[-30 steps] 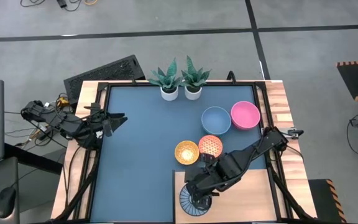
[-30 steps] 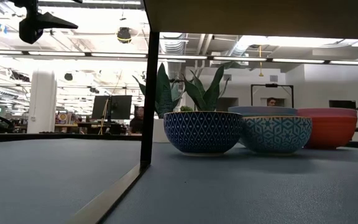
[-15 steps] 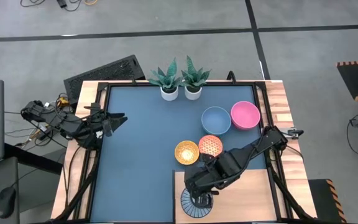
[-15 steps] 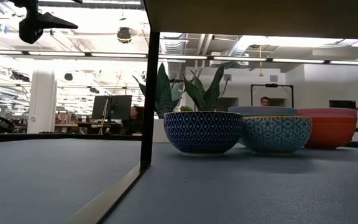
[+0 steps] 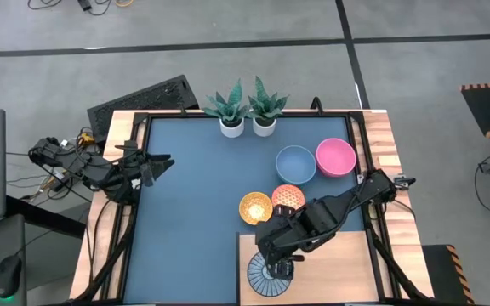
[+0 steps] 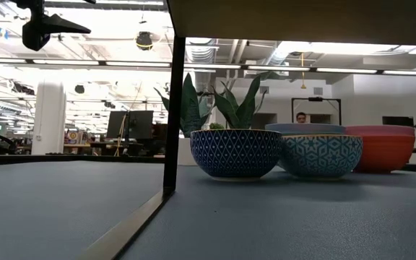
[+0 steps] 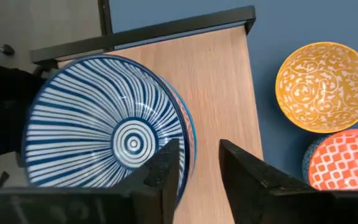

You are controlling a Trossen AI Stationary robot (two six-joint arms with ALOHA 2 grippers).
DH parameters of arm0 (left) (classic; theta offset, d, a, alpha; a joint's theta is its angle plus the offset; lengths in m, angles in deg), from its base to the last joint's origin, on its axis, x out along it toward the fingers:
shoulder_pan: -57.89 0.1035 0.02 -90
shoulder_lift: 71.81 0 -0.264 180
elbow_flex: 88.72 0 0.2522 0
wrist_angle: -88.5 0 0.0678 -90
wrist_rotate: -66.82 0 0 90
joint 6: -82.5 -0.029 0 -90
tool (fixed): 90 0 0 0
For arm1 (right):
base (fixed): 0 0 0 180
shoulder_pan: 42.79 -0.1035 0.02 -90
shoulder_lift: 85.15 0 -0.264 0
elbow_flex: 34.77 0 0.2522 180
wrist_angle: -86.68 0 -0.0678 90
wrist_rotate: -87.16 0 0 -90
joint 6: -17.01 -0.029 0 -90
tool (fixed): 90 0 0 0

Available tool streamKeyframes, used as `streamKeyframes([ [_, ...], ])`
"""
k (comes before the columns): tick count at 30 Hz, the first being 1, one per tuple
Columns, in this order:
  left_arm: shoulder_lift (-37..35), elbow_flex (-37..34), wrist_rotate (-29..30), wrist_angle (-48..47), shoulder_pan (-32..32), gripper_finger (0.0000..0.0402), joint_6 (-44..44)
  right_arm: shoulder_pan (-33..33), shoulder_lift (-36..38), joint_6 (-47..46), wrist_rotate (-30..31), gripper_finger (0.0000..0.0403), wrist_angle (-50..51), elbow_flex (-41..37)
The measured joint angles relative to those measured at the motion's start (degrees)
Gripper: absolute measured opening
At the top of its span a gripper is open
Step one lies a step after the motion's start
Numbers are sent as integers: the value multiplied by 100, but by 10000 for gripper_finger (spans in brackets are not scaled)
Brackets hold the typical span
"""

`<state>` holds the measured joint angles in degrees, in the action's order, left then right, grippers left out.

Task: Place and stack bowls onto a shelf
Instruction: Stack the orange patterned bowl on top of the blue patterned bowl on the shelf

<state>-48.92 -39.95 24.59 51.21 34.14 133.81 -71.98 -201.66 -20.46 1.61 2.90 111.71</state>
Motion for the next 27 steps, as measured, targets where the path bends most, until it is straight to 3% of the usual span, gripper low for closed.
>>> streamKeyframes([
  [5, 0, 0, 0, -1, 0, 249, -2, 71, 195, 1, 155, 178, 4, 0],
  [8, 0, 0, 2, -11, 2, 249, -2, 52, 324, 163, 379, 173, -54, 0],
  [12, 0, 0, 2, -11, 0, 249, -2, -68, 466, 203, 262, 128, -254, 1],
  [18, 0, 0, 7, -15, 1, 249, -4, -215, 449, 494, 208, 20, -294, -13],
  [27, -1, -2, 82, -17, 1, 249, -6, -232, 636, 719, 169, 17, -1020, -512],
])
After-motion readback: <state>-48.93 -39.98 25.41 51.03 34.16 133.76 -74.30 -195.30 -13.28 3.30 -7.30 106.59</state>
